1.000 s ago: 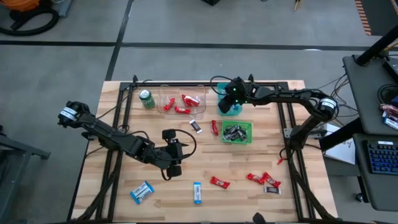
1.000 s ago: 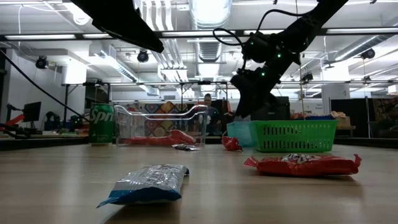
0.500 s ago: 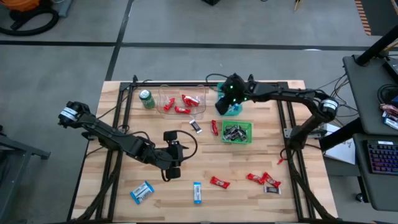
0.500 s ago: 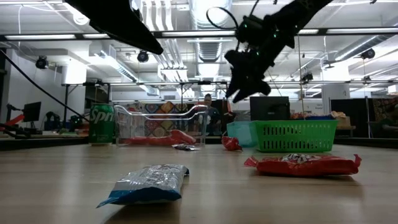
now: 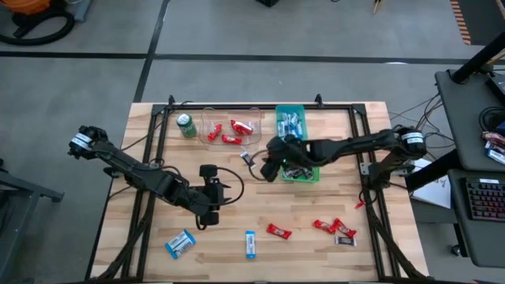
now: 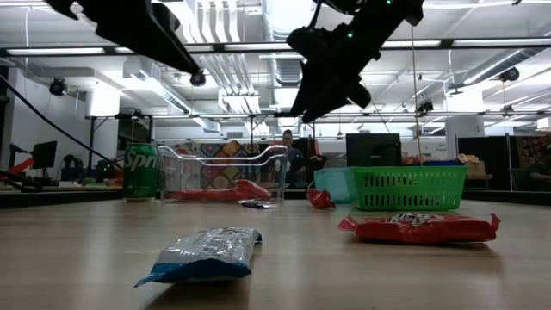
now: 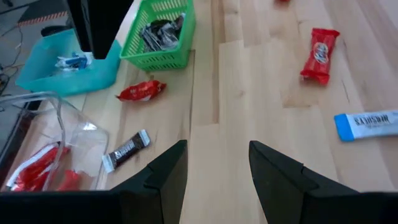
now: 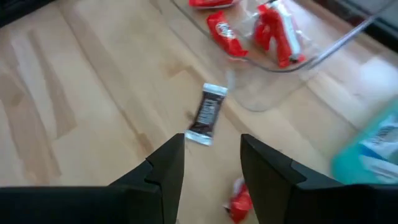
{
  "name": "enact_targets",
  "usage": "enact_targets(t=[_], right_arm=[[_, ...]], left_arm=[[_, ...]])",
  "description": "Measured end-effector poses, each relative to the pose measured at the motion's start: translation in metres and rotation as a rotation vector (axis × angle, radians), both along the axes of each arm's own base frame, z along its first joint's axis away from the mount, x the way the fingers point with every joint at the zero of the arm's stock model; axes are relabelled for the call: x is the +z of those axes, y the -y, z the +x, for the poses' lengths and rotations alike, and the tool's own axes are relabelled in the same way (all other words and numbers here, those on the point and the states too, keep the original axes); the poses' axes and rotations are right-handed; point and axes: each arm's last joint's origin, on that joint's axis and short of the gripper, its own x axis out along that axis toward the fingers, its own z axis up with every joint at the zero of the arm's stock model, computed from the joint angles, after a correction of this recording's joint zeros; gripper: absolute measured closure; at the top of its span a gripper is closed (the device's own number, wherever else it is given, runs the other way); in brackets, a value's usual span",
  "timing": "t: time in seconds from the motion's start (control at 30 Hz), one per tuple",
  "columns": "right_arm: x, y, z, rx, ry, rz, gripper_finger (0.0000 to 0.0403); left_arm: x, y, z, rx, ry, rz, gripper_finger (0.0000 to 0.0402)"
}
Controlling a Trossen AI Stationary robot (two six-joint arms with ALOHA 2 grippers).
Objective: Sort candy
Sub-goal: Put the brown chocolate bar into the green bin
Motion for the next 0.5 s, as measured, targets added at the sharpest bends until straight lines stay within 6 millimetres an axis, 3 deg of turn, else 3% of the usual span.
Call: enact_targets(t=[0.27,0.5], right_arm=[[-0.036,-0.004,0.024,-0.011,0.001,0.080,0.0254],[-0.056,-0.003,0.064,0.016,-0.021,0.067,0.0226]], left_arm=[[-0.027,-0.001,-0.025,0.037,0.035,-0.105,0.0248],[-0.029,-0.005,-0.033,0.046,0.051,-0.114,0.0248]])
